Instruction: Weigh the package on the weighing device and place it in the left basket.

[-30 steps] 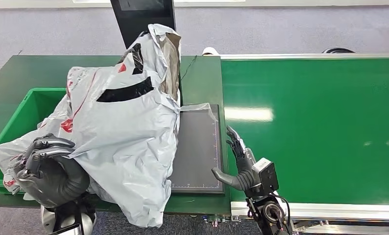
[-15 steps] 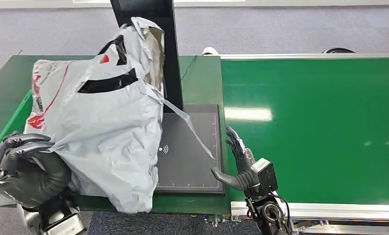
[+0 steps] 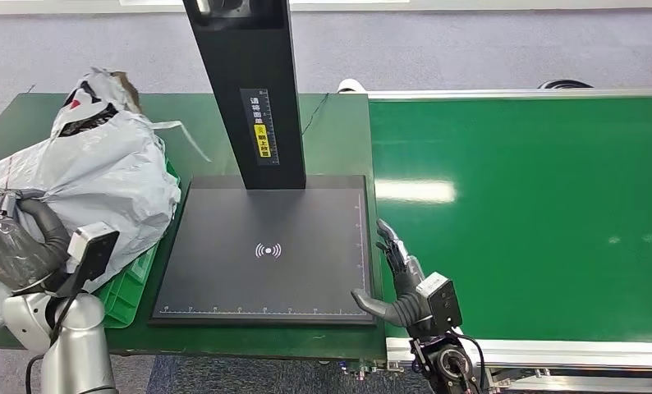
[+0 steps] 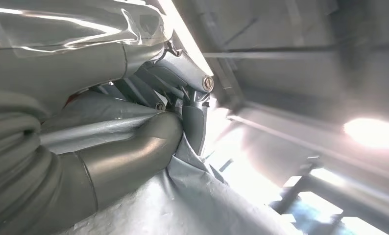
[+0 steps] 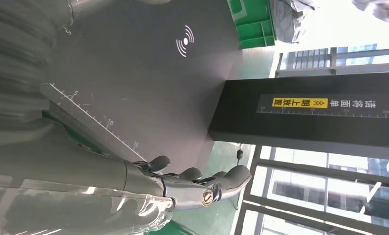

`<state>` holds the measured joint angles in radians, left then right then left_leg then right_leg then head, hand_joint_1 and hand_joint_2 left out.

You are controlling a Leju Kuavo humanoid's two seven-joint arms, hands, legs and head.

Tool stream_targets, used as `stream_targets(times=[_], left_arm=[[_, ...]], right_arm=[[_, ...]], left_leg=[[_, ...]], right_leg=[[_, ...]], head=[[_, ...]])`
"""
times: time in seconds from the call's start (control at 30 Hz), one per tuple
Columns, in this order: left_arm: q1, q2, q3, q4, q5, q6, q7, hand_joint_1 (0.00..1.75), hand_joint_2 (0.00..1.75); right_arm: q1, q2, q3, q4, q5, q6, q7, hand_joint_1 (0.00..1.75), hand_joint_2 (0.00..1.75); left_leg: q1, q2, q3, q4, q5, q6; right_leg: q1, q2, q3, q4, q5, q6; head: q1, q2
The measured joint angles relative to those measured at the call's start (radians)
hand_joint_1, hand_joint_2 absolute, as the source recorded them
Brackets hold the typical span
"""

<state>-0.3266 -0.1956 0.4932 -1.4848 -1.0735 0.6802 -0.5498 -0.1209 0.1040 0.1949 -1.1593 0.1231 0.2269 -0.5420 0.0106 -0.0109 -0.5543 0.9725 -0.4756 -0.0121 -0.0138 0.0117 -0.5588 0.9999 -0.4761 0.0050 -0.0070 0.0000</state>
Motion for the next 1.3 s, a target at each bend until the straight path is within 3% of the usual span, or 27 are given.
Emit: stream_targets(times=[0.23,0.47,0.67,0.8,1.0,1.13,1.23,1.3], left_arm=[[-0.024,0.051,0.040,0.120,-0.007,0.001,0.133,1.75,1.75],[-0.024,0.079,0.040,0.186,0.040,-0.006,0.156,1.75,1.75],[-0.006,0.116,-0.105,0.215,0.179,-0.234,0.250,1.75,1.75],[0.000,0.120,-0.131,0.215,0.183,-0.251,0.259,1.75,1.75],[0.021,0.146,-0.238,0.215,0.206,-0.269,0.279,1.73,1.75],[0.043,0.150,-0.278,0.191,0.286,-0.399,0.250,0.04,1.75],[0.073,0.150,-0.326,0.151,0.359,-0.500,0.258,0.00,1.75],[0.090,0.149,-0.349,0.128,0.379,-0.509,0.280,0.00,1.75]], right_arm=[[0.005,-0.002,-0.002,-0.004,0.002,0.008,0.003,0.00,1.75],[0.004,-0.002,-0.003,-0.003,0.008,0.010,0.005,0.00,1.75],[-0.001,-0.005,-0.003,-0.003,0.015,0.010,0.005,0.00,1.75],[-0.002,-0.006,-0.003,-0.002,0.017,0.010,0.005,0.00,1.75],[-0.003,-0.009,-0.005,0.000,0.020,0.010,0.005,0.00,1.75],[-0.005,-0.009,-0.006,0.003,0.026,0.010,0.003,0.00,1.75],[-0.012,-0.009,-0.007,0.012,0.030,0.010,0.000,0.00,1.75],[-0.016,-0.009,-0.007,0.018,0.033,0.010,-0.001,0.00,1.75]], left_leg=[[0.000,0.000,0.000,0.000,0.000,0.000],[0.000,0.000,0.000,0.000,0.000,0.000],[0.000,-0.001,0.000,0.000,0.000,0.000],[0.000,-0.002,0.000,0.000,0.000,0.000],[0.000,-0.001,0.000,0.000,0.000,0.000],[0.000,-0.002,0.000,0.000,0.000,0.000],[0.000,-0.001,0.000,0.000,0.000,0.000],[0.000,-0.001,0.000,0.000,0.000,0.000]], right_leg=[[0.000,0.000,0.000,0.000,0.000,0.000],[0.000,0.000,0.000,0.000,0.000,0.000],[0.000,-0.002,0.001,0.000,0.000,0.000],[0.000,-0.002,0.001,0.000,0.000,0.000],[0.000,-0.002,0.001,0.000,0.000,0.000],[0.000,-0.002,0.001,0.000,0.000,0.000],[0.000,-0.002,0.001,0.000,0.000,0.000],[-0.001,-0.001,0.001,0.000,0.000,0.000]], head=[[0.000,0.000],[0.000,0.000],[0.000,0.000],[0.000,0.000],[0.000,0.000],[0.000,0.000],[0.000,0.000],[0.000,0.000]])
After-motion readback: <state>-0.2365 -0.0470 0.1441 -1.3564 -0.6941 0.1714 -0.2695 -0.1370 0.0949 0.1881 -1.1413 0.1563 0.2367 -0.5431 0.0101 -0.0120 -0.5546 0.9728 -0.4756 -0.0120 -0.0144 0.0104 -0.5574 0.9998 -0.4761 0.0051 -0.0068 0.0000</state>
